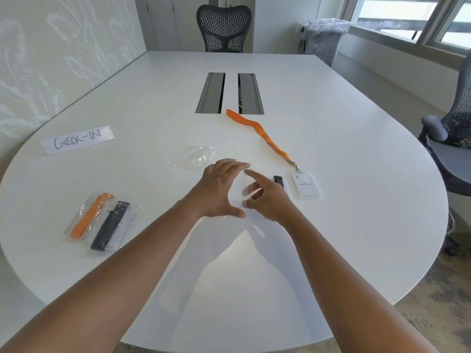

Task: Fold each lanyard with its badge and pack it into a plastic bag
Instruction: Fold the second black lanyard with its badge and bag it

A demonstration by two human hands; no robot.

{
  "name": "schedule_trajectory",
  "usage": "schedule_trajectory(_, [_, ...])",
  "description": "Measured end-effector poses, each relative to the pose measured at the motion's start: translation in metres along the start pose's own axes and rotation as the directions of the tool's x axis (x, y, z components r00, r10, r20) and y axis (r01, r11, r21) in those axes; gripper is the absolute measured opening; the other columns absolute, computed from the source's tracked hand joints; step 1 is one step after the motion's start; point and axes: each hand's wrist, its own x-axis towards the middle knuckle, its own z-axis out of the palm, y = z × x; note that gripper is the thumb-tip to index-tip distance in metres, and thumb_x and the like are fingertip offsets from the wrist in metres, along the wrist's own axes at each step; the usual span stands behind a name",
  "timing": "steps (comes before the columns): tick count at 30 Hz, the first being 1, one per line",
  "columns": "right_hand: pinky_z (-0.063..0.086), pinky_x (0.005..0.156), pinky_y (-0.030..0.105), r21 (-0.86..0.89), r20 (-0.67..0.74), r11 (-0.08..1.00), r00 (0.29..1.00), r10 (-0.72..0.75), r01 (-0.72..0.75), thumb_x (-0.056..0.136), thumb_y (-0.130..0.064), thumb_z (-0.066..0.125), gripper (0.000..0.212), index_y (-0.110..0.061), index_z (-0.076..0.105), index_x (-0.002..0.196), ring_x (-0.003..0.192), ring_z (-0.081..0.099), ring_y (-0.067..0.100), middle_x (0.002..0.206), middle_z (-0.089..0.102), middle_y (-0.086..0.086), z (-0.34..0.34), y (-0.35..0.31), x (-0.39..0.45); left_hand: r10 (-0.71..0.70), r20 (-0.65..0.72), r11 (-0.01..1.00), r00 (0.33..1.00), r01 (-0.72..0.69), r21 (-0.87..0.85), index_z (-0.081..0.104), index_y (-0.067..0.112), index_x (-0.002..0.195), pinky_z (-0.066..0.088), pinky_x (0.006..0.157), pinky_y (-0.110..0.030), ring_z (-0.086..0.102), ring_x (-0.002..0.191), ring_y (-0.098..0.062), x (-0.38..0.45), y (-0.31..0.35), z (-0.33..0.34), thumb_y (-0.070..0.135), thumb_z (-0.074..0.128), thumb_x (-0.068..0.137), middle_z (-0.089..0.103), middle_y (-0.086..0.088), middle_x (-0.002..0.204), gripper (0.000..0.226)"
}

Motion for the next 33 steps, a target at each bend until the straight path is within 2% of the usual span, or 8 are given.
schedule_trajectory(4, [0.055,0.07,0.023,0.008,0.019,1.0,1.0,-0.009,0.009,0.078,-0.012,0.081,0.075,-0.032,0.049,0.142,0.084,0.069,0.011,0.096,0.069,-0.008,-0.008,-0.002,0.0,0.006,-0.018,1.0,1.0,-0.007,-0.022,0.031,0.029,0.153,0.018,0.12,-0.041,0.021,0.148,-0.014,0.004,-0.002,0.003,0.057,0.086,0.065,0.037,0.006,0.153,0.107])
schedule_trajectory(8, [0.046,0.061,0.019,0.004,-0.039,0.998,0.998,0.055,-0.055,0.081,-0.021,0.078,0.043,-0.031,0.064,0.12,0.091,0.068,0.01,0.101,0.07,-0.011,-0.014,-0.003,0.004,0.006,-0.061,0.997,0.998,-0.011,-0.08,0.04,0.029,0.147,0.024,0.118,-0.042,0.034,0.139,-0.011,0.008,-0.003,0.005,0.056,0.082,0.069,0.048,0.012,0.14,0.093])
schedule_trajectory(11, [0.047,0.063,0.022,0.022,-0.128,0.996,0.987,0.093,-0.091,0.085,-0.027,0.073,0.018,-0.024,0.069,0.103,0.091,0.067,0.01,0.103,0.069,-0.013,-0.02,-0.002,0.009,-0.018,-0.08,0.992,0.997,0.008,-0.125,0.042,0.03,0.144,0.027,0.117,-0.044,0.043,0.129,-0.01,0.009,-0.005,0.007,0.055,0.08,0.07,0.053,0.014,0.13,0.087])
schedule_trajectory(14, [0.045,0.066,0.015,0.0,-0.318,0.995,0.943,0.097,-0.102,0.091,-0.022,0.065,0.009,-0.02,0.069,0.099,0.088,0.064,0.01,0.099,0.066,-0.015,-0.031,0.001,0.013,-0.039,-0.073,0.989,0.997,0.028,-0.147,0.044,0.033,0.143,0.026,0.117,-0.043,0.047,0.124,-0.01,0.008,-0.006,0.01,0.064,0.073,0.068,0.054,0.014,0.126,0.086])
schedule_trajectory(17, [0.048,0.089,0.029,-0.126,-0.418,0.981,0.905,0.082,-0.147,0.094,-0.015,0.054,0.025,-0.017,0.064,0.117,0.116,0.056,0.019,0.125,0.061,-0.004,-0.042,0.01,0.018,-0.056,-0.028,0.984,0.998,0.05,-0.168,0.043,0.035,0.143,0.024,0.118,-0.042,0.048,0.123,-0.006,0.006,-0.006,0.013,0.071,0.067,0.066,0.052,0.016,0.125,0.088])
schedule_trajectory(20, [0.041,0.101,0.035,-0.269,-0.32,0.936,0.938,0.135,-0.226,0.095,-0.01,0.045,0.04,-0.016,0.056,0.133,0.136,0.038,0.025,0.148,0.048,0.001,-0.048,0.019,0.023,-0.076,0.004,0.982,0.997,0.076,-0.176,0.044,0.035,0.143,0.024,0.118,-0.042,0.05,0.122,-0.004,0.005,-0.006,0.016,0.063,0.076,0.069,0.052,0.016,0.125,0.086])
schedule_trajectory(27, [0.047,0.094,0.035,-0.257,-0.168,0.925,0.956,0.241,-0.278,0.091,-0.006,0.043,0.049,-0.017,0.053,0.138,0.12,0.052,0.03,0.135,0.056,0.01,-0.044,0.027,0.027,-0.148,0.068,0.975,0.987,0.157,-0.16,0.048,0.035,0.139,0.033,0.111,-0.039,0.056,0.104,-0.002,0.004,-0.006,0.021,0.067,0.077,0.068,0.051,0.018,0.116,0.083])
schedule_trajectory(33, [0.042,0.106,0.039,-0.28,-0.179,0.913,0.95,0.255,-0.298,0.091,-0.02,0.06,0.055,-0.017,0.046,0.144,0.134,0.041,0.029,0.145,0.045,0.008,-0.044,0.036,0.035,-0.179,0.099,0.967,0.979,0.194,-0.166,0.048,0.036,0.139,0.035,0.109,-0.037,0.056,0.102,-0.002,0.001,-0.007,0.021,0.064,0.079,0.07,0.051,0.019,0.117,0.081])
